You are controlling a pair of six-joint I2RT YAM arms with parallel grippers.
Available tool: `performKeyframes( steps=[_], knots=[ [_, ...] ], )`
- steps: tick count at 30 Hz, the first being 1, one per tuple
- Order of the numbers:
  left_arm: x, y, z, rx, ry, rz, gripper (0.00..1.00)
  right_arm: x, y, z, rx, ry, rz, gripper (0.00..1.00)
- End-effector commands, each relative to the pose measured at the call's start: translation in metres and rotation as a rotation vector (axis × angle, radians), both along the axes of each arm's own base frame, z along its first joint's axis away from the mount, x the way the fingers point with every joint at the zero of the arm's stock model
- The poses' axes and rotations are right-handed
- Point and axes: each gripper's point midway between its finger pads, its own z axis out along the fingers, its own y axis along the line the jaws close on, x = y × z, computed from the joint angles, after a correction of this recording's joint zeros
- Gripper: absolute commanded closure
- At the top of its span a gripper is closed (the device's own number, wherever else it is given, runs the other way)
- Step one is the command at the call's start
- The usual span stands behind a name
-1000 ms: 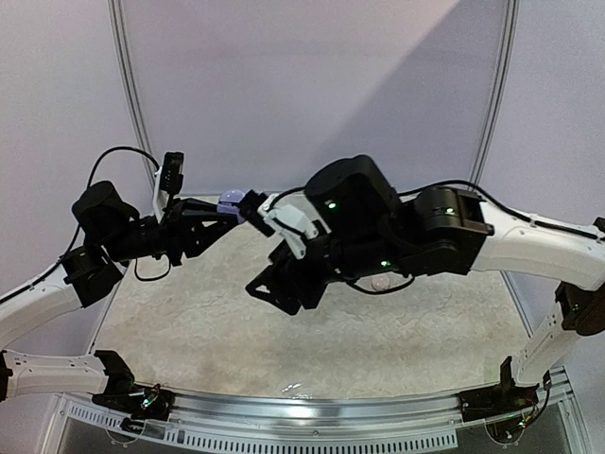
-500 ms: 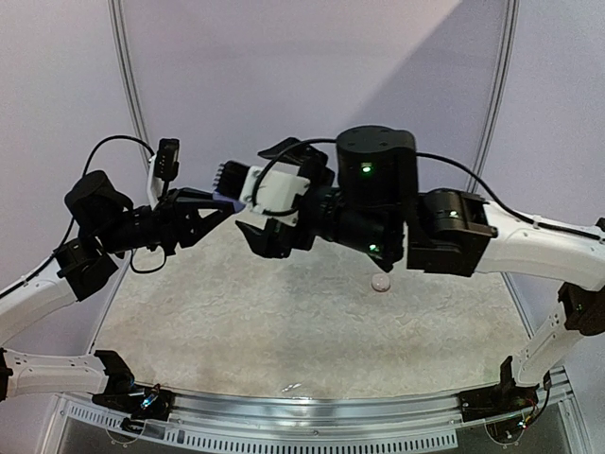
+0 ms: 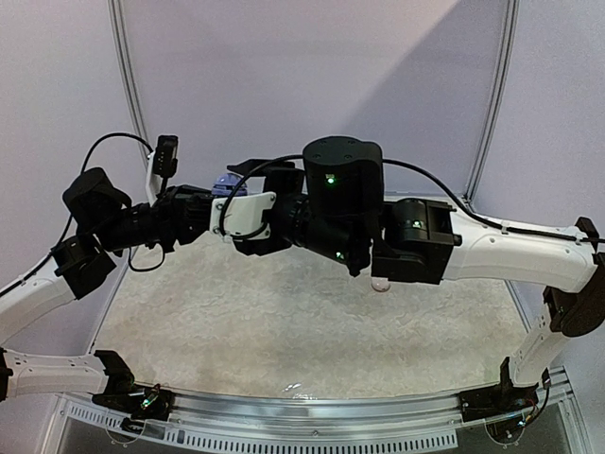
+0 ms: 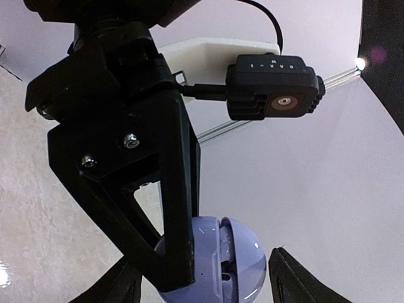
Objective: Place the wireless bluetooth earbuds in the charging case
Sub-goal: Pass from the left arm to the right
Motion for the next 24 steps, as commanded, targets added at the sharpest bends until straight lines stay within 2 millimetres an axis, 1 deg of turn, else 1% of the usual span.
performKeyframes(
  steps=[1, 3, 6, 8, 11, 18, 23, 24],
  knots=[
    [0.005, 0.001, -0.006, 0.023, 0.027, 0.014, 1.0, -0.002, 0.005, 0.013, 0.047, 0.002, 0.0, 0.32],
    [0.005, 0.001, -0.008, 0.025, 0.03, 0.017, 1.0, -0.002, 0.007, 0.01, 0.039, 0.008, 0.0, 0.36],
    [0.008, 0.002, -0.011, 0.031, 0.046, 0.035, 1.0, -0.002, 0.008, 0.016, 0.063, 0.01, -0.003, 0.38],
    [0.013, 0.003, -0.014, 0.038, 0.066, 0.057, 1.0, -0.003, 0.007, 0.022, 0.079, -0.002, -0.007, 0.41],
    [0.021, 0.004, -0.02, 0.053, 0.1, 0.092, 1.0, -0.004, 0.009, 0.025, 0.072, -0.038, -0.022, 0.47],
    [0.029, 0.005, -0.027, 0.066, 0.137, 0.109, 1.0, -0.011, 0.02, 0.015, 0.036, -0.046, 0.013, 0.58],
    [0.025, 0.005, -0.023, 0.051, 0.118, 0.089, 1.0, -0.014, 0.024, 0.01, 0.036, -0.012, 0.029, 0.64],
    [0.024, 0.005, -0.023, 0.048, 0.114, 0.084, 0.96, -0.013, 0.023, 0.008, 0.034, -0.005, 0.027, 0.65]
  ],
)
